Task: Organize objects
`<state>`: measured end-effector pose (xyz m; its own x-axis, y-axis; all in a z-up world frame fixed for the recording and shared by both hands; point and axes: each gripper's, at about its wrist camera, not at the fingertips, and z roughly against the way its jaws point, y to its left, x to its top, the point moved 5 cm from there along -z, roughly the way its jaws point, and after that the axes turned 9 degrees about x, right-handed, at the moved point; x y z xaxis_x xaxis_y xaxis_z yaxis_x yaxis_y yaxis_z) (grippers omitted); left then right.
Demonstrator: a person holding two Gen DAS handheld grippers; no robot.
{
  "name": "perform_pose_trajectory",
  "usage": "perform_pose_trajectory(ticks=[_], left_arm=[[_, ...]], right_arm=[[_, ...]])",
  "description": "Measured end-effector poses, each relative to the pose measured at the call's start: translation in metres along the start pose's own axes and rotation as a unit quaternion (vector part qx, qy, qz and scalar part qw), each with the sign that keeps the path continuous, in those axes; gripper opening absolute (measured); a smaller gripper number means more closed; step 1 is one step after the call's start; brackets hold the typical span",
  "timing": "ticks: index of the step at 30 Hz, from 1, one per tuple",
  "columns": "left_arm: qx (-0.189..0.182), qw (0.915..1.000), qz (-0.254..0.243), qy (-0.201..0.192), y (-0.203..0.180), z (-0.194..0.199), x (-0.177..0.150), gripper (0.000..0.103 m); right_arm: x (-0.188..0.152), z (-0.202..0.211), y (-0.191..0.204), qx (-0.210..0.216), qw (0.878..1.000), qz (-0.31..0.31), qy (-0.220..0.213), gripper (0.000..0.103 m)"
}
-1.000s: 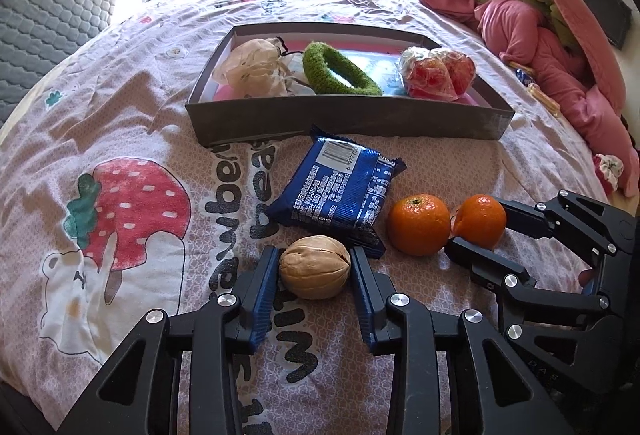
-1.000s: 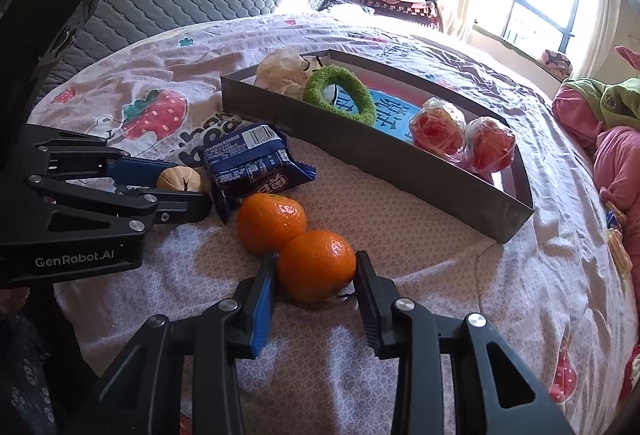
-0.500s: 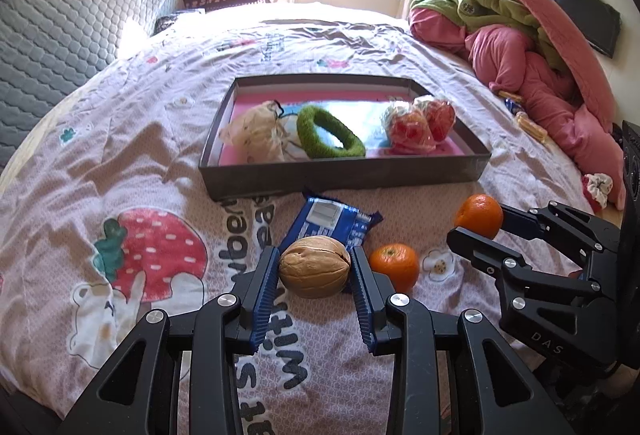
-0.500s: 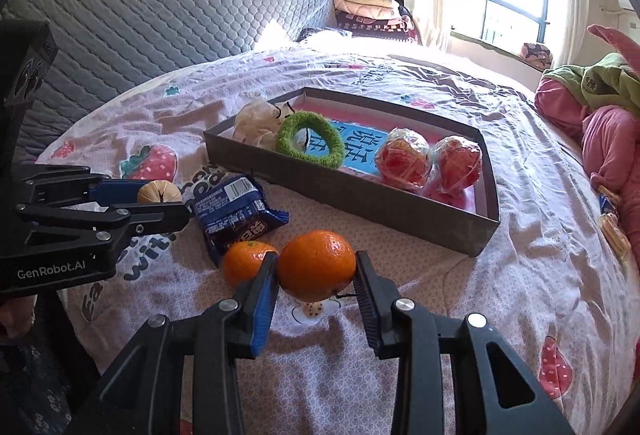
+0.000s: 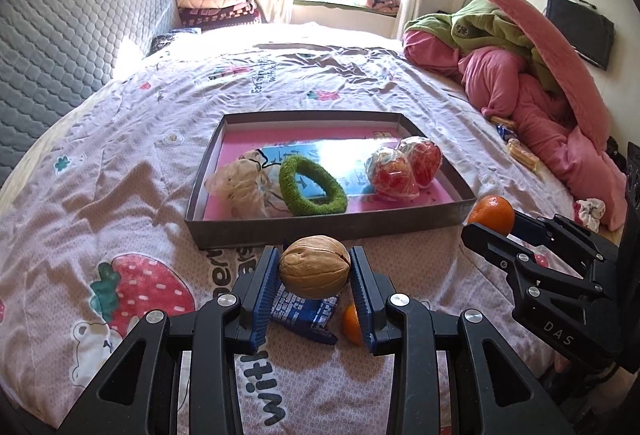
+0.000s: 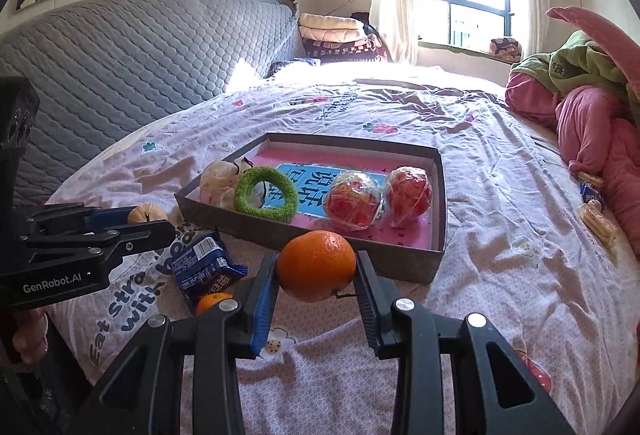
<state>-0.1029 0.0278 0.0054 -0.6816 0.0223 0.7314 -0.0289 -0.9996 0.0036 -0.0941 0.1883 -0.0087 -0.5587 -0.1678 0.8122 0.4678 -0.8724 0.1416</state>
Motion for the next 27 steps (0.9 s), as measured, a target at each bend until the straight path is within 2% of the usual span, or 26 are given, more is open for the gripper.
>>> perform_pose_trajectory(ticks=[8,27], left_arm=[[0.008,0.9997,0.013,-0.019,0.011,0.002,0.017,0.036],[0.023,0.9982,0.036,-0.041,0.039,-0.018,0.052,0.036]], right_arm=[[0.014,0.01,-0.005,-0.009,1.0,0.007,-0.029,0.038],[0.047,0.0,-0.014,-0.017,0.998,0.026,-0.049,0.038]])
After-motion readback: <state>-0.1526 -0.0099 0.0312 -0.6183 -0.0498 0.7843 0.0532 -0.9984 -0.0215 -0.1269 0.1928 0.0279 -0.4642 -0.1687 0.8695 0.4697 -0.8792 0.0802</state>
